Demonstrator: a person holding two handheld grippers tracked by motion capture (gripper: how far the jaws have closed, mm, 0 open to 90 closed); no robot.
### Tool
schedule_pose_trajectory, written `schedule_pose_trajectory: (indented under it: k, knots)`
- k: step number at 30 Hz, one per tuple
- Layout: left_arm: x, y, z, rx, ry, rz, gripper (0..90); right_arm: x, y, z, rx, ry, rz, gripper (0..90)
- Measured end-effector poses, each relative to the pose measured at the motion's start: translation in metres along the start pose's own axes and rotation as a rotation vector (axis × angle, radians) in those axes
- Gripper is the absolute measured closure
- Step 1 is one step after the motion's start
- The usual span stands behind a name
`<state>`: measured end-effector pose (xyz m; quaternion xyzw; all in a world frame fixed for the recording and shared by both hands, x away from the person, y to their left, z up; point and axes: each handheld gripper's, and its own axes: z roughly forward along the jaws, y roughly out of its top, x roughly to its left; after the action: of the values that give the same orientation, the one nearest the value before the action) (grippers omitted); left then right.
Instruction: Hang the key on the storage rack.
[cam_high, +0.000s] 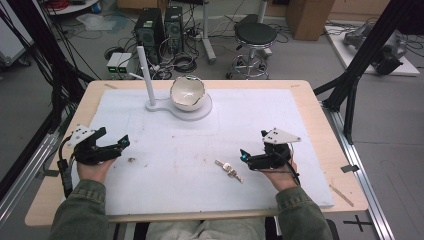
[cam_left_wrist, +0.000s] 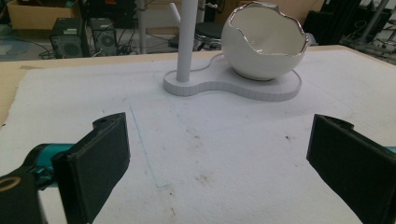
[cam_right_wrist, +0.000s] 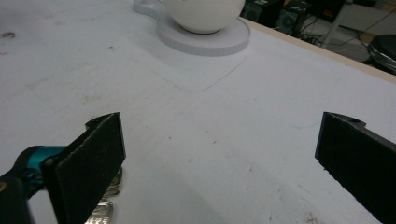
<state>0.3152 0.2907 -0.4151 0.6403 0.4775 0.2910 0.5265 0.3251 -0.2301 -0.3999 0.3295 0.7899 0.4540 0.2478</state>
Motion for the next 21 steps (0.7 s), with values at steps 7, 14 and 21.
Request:
schedule_pose_trajectory:
  k: [7,14,21]
  knots:
    - [-0.002,0.000,0.000,0.008,-0.006,0.006,6.4,0.009,0.005,0.006,0.034,0.033,-0.015,0.6]
    - [-0.002,-0.001,0.001,0.017,-0.008,0.017,6.4,0.018,0.007,0.014,0.093,0.059,-0.045,0.6]
    - [-0.003,-0.001,0.001,0.022,-0.007,0.022,6.4,0.023,0.009,0.020,0.129,0.077,-0.061,0.6]
